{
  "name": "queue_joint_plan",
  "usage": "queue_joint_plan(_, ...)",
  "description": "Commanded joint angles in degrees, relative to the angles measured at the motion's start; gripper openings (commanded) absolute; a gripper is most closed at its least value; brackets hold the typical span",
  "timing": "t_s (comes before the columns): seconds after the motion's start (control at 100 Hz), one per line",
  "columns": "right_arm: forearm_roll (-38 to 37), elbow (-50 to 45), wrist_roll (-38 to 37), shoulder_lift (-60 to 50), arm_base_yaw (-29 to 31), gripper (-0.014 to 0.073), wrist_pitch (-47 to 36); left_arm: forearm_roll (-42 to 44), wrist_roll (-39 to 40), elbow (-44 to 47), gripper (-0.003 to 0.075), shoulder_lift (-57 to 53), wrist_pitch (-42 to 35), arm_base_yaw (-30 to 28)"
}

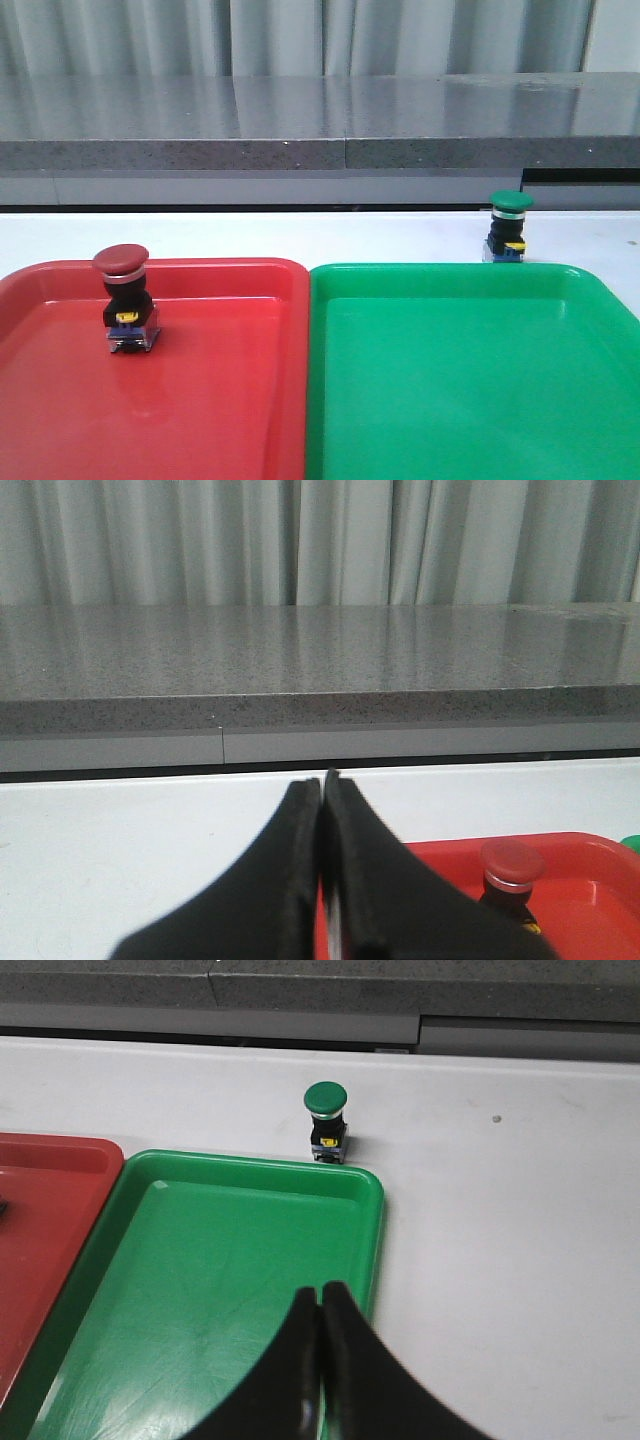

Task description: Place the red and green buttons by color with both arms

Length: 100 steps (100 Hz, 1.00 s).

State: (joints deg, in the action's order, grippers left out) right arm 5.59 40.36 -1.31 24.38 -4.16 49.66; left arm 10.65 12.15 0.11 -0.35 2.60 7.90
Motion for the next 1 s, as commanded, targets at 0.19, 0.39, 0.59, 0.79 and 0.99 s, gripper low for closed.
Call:
queue_joint_plan(0.19, 1.2, 1.9, 0.2, 1.0, 0.2, 0.0474, -3.3, -0.1, 0.0, 2.4, -0.0019, -1.8, -4.7, 0.0)
queue_joint_plan(0.39, 1.3, 1.9, 0.2, 1.1, 0.2, 0.0643, -8.2, -0.1, 0.0, 2.4, -0.0019, -1.8, -4.7, 0.0)
queue_joint_plan(0.59, 2.1, 2.4, 0.2, 6.1, 0.2, 0.0617, -12.4, -0.1, 0.0, 2.4, -0.0019, -1.8, -4.7, 0.0)
queue_joint_plan(0.79, 2.5, 6.8, 0.2, 19.0, 0.2, 0.0589, -12.7, -0.1, 0.0, 2.4, -0.002, -1.8, -4.7, 0.0)
queue_joint_plan(0.99, 4.4, 15.0, 0.2, 33.8, 0.0, 0.0589, -14.8, -0.1, 0.0, 2.4, -0.0019, -1.8, -4.7, 0.0)
